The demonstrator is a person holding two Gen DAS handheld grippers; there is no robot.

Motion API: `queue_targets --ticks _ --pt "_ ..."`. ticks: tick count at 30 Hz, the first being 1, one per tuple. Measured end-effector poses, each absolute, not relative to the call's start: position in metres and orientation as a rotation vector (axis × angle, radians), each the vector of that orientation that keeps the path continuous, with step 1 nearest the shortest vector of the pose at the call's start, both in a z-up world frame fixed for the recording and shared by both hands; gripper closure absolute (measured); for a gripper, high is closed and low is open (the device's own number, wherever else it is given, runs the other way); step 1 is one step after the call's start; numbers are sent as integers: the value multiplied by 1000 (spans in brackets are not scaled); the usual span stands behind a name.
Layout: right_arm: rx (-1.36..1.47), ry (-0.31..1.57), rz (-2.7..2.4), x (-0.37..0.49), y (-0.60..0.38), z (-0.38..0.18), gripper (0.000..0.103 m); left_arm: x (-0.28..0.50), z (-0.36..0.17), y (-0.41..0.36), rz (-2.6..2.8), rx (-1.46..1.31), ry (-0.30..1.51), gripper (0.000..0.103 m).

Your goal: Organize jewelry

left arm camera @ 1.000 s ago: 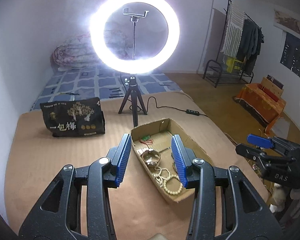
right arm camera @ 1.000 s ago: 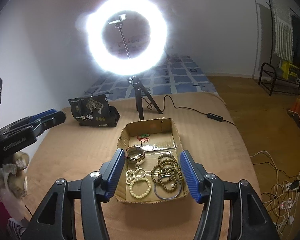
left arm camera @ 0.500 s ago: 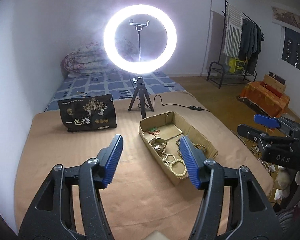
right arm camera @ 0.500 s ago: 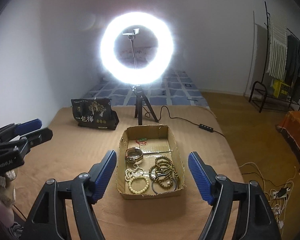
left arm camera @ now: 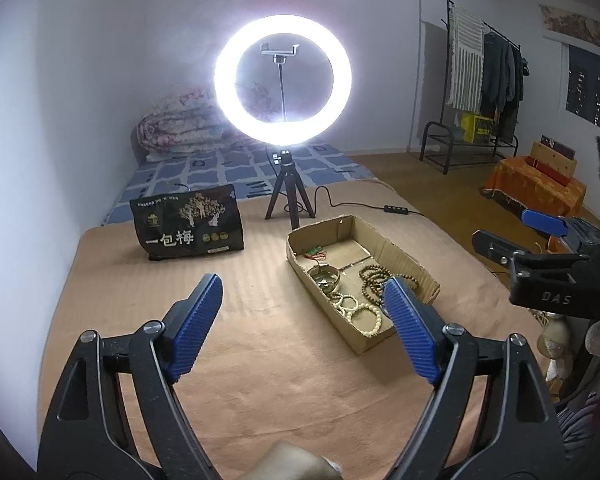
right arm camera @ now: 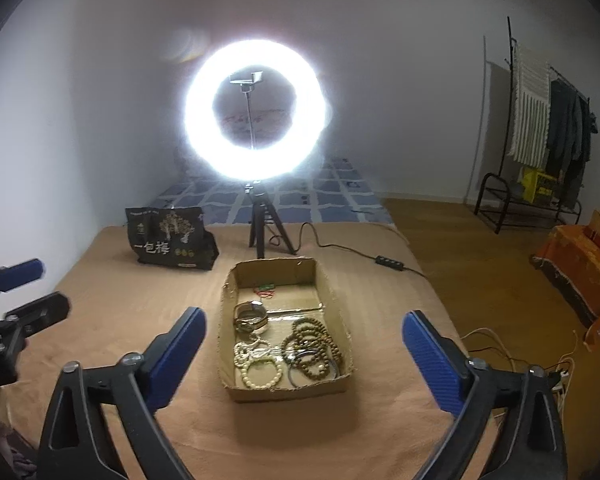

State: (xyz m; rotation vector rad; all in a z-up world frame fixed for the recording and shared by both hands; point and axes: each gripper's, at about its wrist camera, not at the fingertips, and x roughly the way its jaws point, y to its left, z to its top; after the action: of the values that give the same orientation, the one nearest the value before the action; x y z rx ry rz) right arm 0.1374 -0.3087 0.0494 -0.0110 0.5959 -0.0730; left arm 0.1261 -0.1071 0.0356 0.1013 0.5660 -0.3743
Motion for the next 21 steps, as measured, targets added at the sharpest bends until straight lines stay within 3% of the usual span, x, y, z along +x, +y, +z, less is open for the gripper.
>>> queue_targets --ticks 5,21 --pt "-22 621 -62 141 -308 44 0 121 36 -108 -370 121 540 1" --pt "30 630 -108 148 -313 36 0 123 32 -105 -320 148 565 1"
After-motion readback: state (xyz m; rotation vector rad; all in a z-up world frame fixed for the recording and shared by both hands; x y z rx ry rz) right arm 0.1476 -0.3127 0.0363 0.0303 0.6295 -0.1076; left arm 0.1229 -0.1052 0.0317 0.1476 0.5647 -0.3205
